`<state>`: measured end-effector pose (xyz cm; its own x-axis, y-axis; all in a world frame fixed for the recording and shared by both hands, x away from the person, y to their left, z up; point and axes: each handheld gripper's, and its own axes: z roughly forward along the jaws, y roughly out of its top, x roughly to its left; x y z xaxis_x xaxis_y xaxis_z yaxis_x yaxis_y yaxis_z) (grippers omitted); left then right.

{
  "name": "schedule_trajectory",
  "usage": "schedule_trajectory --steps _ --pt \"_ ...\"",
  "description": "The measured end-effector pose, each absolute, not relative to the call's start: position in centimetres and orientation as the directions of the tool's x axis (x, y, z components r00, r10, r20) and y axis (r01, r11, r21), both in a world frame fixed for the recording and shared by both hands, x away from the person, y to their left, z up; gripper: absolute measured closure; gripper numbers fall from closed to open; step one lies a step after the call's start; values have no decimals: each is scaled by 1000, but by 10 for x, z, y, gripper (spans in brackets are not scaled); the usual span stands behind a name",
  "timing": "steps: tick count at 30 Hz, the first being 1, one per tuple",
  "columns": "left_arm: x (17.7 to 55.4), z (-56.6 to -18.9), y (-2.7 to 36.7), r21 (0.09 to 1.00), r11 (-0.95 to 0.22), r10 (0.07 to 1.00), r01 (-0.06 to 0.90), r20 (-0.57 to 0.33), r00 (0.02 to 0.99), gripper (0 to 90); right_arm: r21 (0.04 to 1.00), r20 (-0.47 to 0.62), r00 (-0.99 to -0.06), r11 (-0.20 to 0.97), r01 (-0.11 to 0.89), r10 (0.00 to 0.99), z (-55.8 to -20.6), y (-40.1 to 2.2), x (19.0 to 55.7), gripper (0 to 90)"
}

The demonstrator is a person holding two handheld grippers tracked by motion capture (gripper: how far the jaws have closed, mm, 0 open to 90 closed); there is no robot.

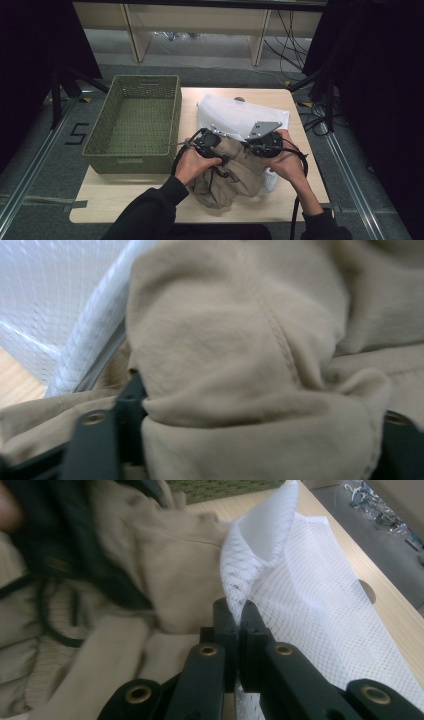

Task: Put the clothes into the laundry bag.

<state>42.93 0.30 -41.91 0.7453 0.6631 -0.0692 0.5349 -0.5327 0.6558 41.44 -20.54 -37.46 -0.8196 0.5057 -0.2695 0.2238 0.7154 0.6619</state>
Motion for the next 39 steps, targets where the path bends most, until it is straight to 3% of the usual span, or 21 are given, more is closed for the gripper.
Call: schedule_trajectory --steps 2,6,7,8,9,11,15,18,20,21,23,25,26,31,35,39 --pt "419 -409 12 669 -531 650 519 -71 757 225 664 -269 -818 713 225 508 -375 -209 416 897" --pt "403 -398 27 691 -555 625 464 -23 781 249 663 -271 -815 713 227 512 -374 -208 415 897" --pt "403 -400 27 684 -580 604 443 -4 797 281 662 -272 -817 715 224 508 -374 -207 415 897" --pt "405 -408 23 653 -624 570 429 5 822 428 660 -274 -818 718 222 506 -375 -204 414 897" --pt "405 -408 23 653 -624 570 429 5 822 519 660 -274 -818 718 222 506 -375 -204 414 897" --pt "407 -415 8 656 -632 559 412 18 829 605 658 -279 -822 722 214 497 -374 -200 413 897" --pt "404 -408 -11 672 -641 536 371 45 843 650 666 -272 -828 717 206 490 -372 -198 411 897" --pt "412 -406 -22 671 -629 553 392 33 833 647 665 -284 -836 725 181 469 -370 -199 410 897" --pt "427 -414 -23 666 -632 559 396 38 828 619 666 -281 -834 723 186 474 -370 -199 409 897" --pt "432 -423 -26 708 -552 614 440 -12 789 619 664 -279 -831 721 195 482 -370 -200 409 897" --pt "441 -430 -20 674 -549 605 494 -86 791 536 660 -289 -835 729 181 469 -372 -201 411 897" --pt "436 -426 -13 687 -541 601 484 -87 795 398 652 -273 -834 729 206 480 -377 -202 412 897" --pt "431 -420 -8 697 -541 599 471 -74 797 398 652 -273 -834 729 206 480 -377 -202 412 897" --pt "403 -392 30 744 -509 616 433 -36 787 211 653 -271 -836 729 205 477 -377 -204 413 897" --pt "388 -396 54 731 -506 655 458 -20 755 158 652 -265 -831 726 219 488 -377 -202 412 897" --pt "398 -426 53 684 -531 671 499 -20 741 159 650 -271 -830 729 215 487 -377 -199 411 897"
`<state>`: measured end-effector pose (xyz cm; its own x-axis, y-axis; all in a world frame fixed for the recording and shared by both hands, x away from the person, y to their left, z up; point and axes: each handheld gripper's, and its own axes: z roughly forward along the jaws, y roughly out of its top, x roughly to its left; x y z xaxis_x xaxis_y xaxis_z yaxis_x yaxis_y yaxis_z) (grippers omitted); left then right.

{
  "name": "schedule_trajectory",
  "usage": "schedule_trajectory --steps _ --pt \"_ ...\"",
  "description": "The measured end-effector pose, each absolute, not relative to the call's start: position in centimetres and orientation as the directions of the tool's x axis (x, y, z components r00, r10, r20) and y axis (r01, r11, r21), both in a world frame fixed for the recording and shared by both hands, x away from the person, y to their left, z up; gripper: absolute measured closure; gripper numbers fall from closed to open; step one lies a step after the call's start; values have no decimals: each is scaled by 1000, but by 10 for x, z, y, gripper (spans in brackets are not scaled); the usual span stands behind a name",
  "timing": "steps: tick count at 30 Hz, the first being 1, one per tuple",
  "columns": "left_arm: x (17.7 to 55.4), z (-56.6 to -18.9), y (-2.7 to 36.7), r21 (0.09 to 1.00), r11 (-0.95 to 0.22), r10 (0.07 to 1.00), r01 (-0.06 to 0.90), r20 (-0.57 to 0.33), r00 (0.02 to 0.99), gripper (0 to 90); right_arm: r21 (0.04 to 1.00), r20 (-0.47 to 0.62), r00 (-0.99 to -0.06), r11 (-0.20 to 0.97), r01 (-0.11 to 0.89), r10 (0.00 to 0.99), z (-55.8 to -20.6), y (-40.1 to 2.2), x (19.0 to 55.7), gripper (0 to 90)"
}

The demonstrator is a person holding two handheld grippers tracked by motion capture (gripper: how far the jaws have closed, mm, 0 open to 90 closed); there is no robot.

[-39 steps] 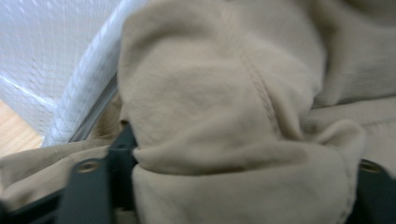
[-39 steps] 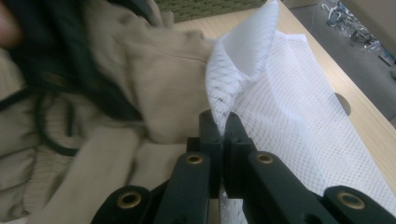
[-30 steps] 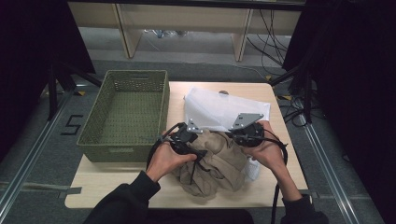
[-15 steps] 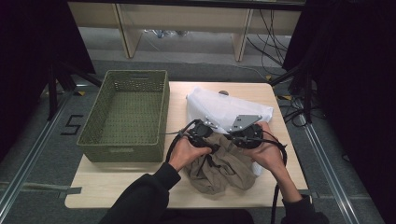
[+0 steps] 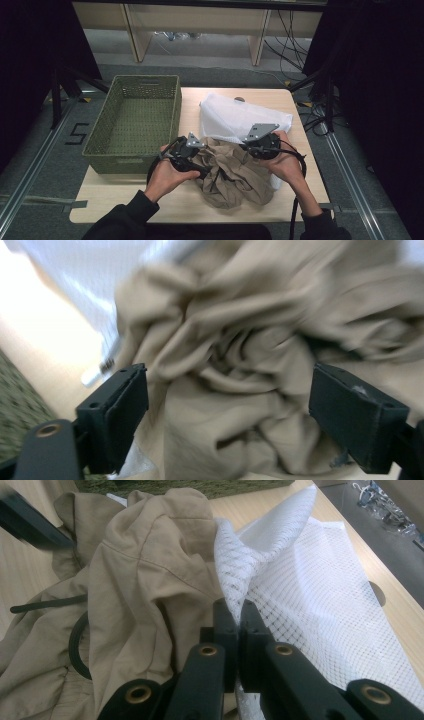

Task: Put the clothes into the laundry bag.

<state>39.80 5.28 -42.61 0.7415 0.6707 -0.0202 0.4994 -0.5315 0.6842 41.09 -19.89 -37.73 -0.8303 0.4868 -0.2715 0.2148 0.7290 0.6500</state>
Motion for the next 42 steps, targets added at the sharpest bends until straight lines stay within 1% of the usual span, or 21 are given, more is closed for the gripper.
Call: schedule_trajectory --steps 3,4,7,8,9,11,14,18,20,23,26,27,28,31,32,34,35,37,39,40,42 --pt "411 -446 40 674 -527 641 518 -85 763 160 653 -279 -829 729 206 484 -378 -197 411 897" --pt "413 -450 35 694 -519 608 499 -111 786 200 651 -285 -835 734 192 471 -378 -197 412 897" --pt "410 -448 22 735 -549 522 398 -71 850 640 646 -268 -840 735 208 473 -380 -195 412 897" --pt "408 -445 17 739 -547 520 394 -69 852 640 646 -268 -840 735 208 473 -380 -195 412 897" --pt "404 -442 12 748 -547 519 376 -50 853 700 653 -274 -834 730 204 479 -381 -194 412 897" --pt "397 -436 2 769 -533 494 353 -56 868 750 649 -268 -843 734 200 467 -379 -194 411 897" --pt "394 -424 -6 778 -530 467 337 -64 882 767 669 -274 -844 722 177 461 -369 -194 405 897" --pt "409 -427 -13 774 -527 498 350 -52 866 770 674 -290 -847 724 149 445 -363 -195 403 897" --pt "426 -437 -11 774 -498 551 392 -67 832 767 671 -289 -850 727 149 440 -364 -195 403 897" --pt "442 -452 -4 768 -423 598 480 -161 785 746 663 -283 -852 732 157 440 -367 -195 404 897" --pt "438 -453 3 774 -424 601 471 -149 785 607 660 -275 -848 730 176 453 -371 -197 405 897" --pt "432 -450 7 769 -435 609 469 -133 782 477 666 -274 -845 724 179 460 -372 -199 406 897" --pt "427 -448 12 763 -447 628 466 -104 772 477 666 -274 -845 724 179 460 -372 -199 406 897" --pt "417 -444 28 771 -460 651 440 -43 758 305 663 -260 -844 722 197 469 -371 -201 404 897" --pt "418 -444 33 770 -473 652 428 -21 758 276 663 -262 -844 723 195 468 -371 -200 404 897" --pt "429 -451 37 784 -437 657 441 -57 751 185 659 -287 -847 734 164 448 -371 -197 405 897" --pt "429 -451 37 784 -437 657 441 -57 751 177 658 -272 -849 732 180 453 -371 -196 404 897" --pt "436 -458 32 805 -397 635 441 -106 765 179 657 -275 -849 733 177 451 -371 -195 403 897" --pt "441 -464 22 808 -404 587 429 -130 799 275 661 -279 -846 730 174 454 -371 -193 403 897" --pt "442 -467 17 801 -421 574 425 -128 809 344 655 -275 -852 735 174 446 -371 -193 404 897" --pt "439 -469 7 788 -466 554 402 -94 827 617 659 -284 -854 736 155 435 -372 -191 405 897"
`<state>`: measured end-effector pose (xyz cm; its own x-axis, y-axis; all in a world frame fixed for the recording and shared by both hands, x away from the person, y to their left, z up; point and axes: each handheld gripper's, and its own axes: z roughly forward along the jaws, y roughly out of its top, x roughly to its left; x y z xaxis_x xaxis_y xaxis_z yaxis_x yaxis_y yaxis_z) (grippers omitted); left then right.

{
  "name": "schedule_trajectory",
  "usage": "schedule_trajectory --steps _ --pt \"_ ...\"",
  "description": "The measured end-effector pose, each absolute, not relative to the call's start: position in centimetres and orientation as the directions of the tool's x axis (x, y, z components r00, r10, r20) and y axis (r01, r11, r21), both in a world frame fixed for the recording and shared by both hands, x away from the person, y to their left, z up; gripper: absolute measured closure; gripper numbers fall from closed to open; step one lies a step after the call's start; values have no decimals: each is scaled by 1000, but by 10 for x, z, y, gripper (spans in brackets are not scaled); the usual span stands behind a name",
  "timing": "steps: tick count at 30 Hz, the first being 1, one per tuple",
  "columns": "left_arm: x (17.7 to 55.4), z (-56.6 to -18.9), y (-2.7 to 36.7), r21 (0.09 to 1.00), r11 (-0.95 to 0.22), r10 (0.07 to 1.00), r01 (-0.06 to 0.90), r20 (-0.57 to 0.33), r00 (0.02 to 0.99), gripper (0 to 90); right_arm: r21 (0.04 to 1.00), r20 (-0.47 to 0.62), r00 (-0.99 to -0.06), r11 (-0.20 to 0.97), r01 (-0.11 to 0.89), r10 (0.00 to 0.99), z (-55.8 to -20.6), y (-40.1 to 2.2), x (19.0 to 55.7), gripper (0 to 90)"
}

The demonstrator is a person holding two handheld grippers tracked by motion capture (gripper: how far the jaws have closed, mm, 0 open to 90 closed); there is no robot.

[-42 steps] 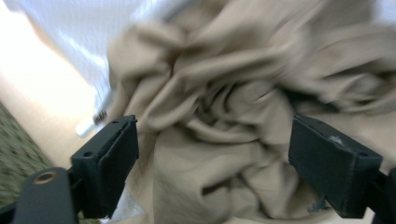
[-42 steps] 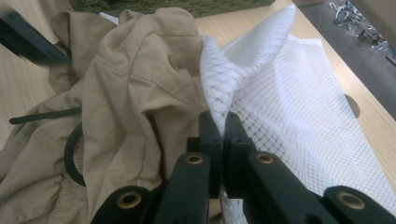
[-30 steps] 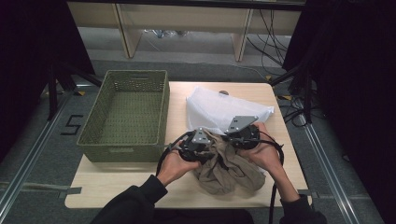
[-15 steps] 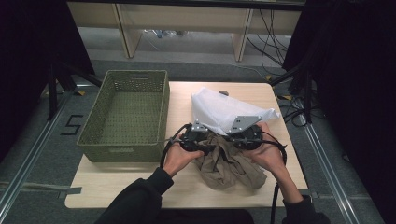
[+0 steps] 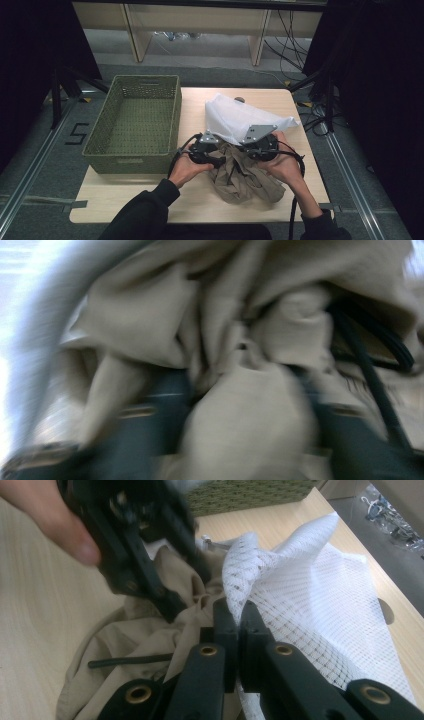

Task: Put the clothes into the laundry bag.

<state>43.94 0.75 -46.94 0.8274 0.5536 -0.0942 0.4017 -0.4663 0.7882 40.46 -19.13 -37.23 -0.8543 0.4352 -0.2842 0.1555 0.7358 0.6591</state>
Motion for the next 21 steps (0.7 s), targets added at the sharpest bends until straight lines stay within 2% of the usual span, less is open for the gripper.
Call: schedule_trajectory --steps 2,3,6,7,11,13,16,19,21 --pt "434 -467 -1 809 -448 539 380 -95 837 763 661 -283 -850 733 163 444 -373 -191 404 897" --pt "430 -463 -3 809 -461 527 364 -80 846 794 661 -278 -850 731 168 446 -373 -191 404 897" --pt "426 -449 -3 821 -438 535 366 -89 840 813 670 -283 -854 728 149 436 -371 -193 404 897" --pt "429 -446 -2 825 -436 558 360 -66 827 817 671 -267 -852 722 172 451 -368 -195 402 897" --pt "451 -449 4 828 -350 639 438 -131 758 821 666 -275 -856 729 158 437 -365 -194 398 897" --pt "459 -457 3 816 -344 670 464 -133 730 813 661 -275 -859 734 157 431 -366 -192 397 897" --pt "461 -465 8 800 -317 705 509 -160 691 698 650 -275 -861 743 161 427 -374 -190 397 897" --pt "447 -460 20 776 -353 698 522 -153 700 487 643 -280 -858 748 165 431 -378 -196 399 897" --pt "431 -454 30 766 -371 687 525 -154 710 378 645 -278 -859 746 165 430 -378 -199 400 897"
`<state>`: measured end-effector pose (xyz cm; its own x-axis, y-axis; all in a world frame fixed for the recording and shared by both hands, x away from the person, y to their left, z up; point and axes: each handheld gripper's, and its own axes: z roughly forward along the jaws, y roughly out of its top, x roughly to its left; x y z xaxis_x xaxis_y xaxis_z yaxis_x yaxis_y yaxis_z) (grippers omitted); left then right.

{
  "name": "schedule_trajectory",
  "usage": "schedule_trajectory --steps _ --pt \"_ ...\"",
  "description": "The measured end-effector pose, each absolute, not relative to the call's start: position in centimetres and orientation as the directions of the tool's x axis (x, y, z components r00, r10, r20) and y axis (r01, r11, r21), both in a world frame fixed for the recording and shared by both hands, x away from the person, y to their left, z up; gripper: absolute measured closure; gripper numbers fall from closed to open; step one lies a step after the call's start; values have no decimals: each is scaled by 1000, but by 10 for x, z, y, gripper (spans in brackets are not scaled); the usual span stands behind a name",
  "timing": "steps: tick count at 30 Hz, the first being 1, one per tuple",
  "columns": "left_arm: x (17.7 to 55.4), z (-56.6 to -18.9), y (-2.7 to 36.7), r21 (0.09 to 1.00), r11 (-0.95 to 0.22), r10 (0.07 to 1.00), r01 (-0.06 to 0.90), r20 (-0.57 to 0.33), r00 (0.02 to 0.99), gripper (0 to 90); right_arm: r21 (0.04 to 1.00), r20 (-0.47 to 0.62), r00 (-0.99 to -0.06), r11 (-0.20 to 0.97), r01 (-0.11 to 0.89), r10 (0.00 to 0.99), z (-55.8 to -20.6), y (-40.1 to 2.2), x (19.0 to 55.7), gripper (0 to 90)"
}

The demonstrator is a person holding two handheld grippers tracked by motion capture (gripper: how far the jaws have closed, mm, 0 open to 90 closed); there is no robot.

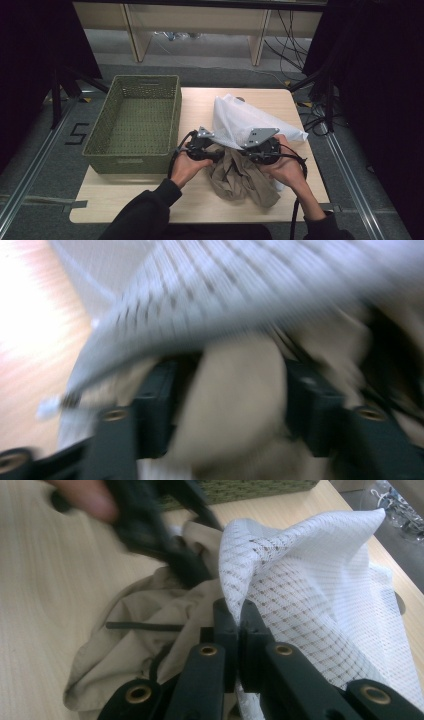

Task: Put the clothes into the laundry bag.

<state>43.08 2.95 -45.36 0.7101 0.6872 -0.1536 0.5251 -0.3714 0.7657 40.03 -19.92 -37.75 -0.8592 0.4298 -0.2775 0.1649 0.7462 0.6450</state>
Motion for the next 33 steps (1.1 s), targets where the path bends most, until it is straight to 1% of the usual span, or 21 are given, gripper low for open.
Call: schedule_trajectory --steps 2,3,5,6,7,9,11,13,14,15,16,18,19,21,22,23,25,28,30,32,33 --pt "416 -452 39 750 -391 669 533 -166 725 281 649 -267 -862 741 170 431 -378 -199 400 897" --pt "411 -454 41 748 -390 665 537 -174 726 281 649 -267 -862 741 170 431 -378 -199 400 897" --pt "401 -465 43 727 -411 663 550 -176 728 225 645 -268 -857 743 181 441 -379 -198 399 897" --pt "398 -479 37 708 -423 640 566 -209 739 202 640 -274 -858 748 174 435 -379 -196 399 897" --pt "398 -479 37 708 -423 640 566 -209 739 183 640 -274 -858 748 174 435 -379 -196 399 897" --pt "398 -488 28 710 -399 627 580 -251 738 162 637 -273 -853 748 187 445 -379 -194 398 897" --pt "400 -494 16 718 -410 616 562 -237 752 168 639 -277 -858 750 172 433 -379 -194 398 897" --pt "401 -494 5 733 -404 602 548 -238 762 219 640 -277 -860 750 168 429 -379 -194 398 897" --pt "402 -495 2 741 -369 597 561 -274 754 283 641 -271 -866 750 162 419 -380 -194 399 897" --pt "404 -495 0 751 -350 584 560 -292 757 449 641 -264 -863 747 177 430 -381 -194 398 897" --pt "405 -494 -3 755 -346 586 558 -290 757 580 640 -264 -864 748 176 429 -381 -194 399 897" --pt "404 -491 -9 777 -344 587 527 -260 766 792 634 -275 -867 756 162 417 -382 -194 399 897" --pt "404 -487 -10 785 -342 586 517 -252 770 792 634 -275 -867 756 162 417 -382 -194 399 897" --pt "405 -475 -12 814 -284 604 507 -259 754 827 646 -255 -868 743 174 425 -379 -195 395 897" --pt "406 -467 -12 828 -269 617 492 -244 748 836 647 -269 -870 747 154 412 -377 -196 395 897" --pt "408 -461 -10 839 -267 619 474 -227 752 842 657 -254 -867 735 170 428 -375 -196 392 897" --pt "414 -446 -8 863 -219 639 455 -226 735 844 656 -275 -871 742 140 408 -369 -199 389 897" --pt "425 -446 -8 869 -215 661 446 -206 722 830 657 -273 -872 741 139 405 -366 -202 383 897" --pt "436 -463 -8 846 -233 683 480 -209 700 781 649 -264 -874 746 153 409 -371 -204 384 897" --pt "440 -478 -5 821 -207 692 532 -262 673 684 637 -251 -877 752 170 411 -379 -204 385 897" --pt "440 -481 -2 813 -218 692 540 -262 673 632 631 -251 -879 757 168 405 -384 -204 386 897"
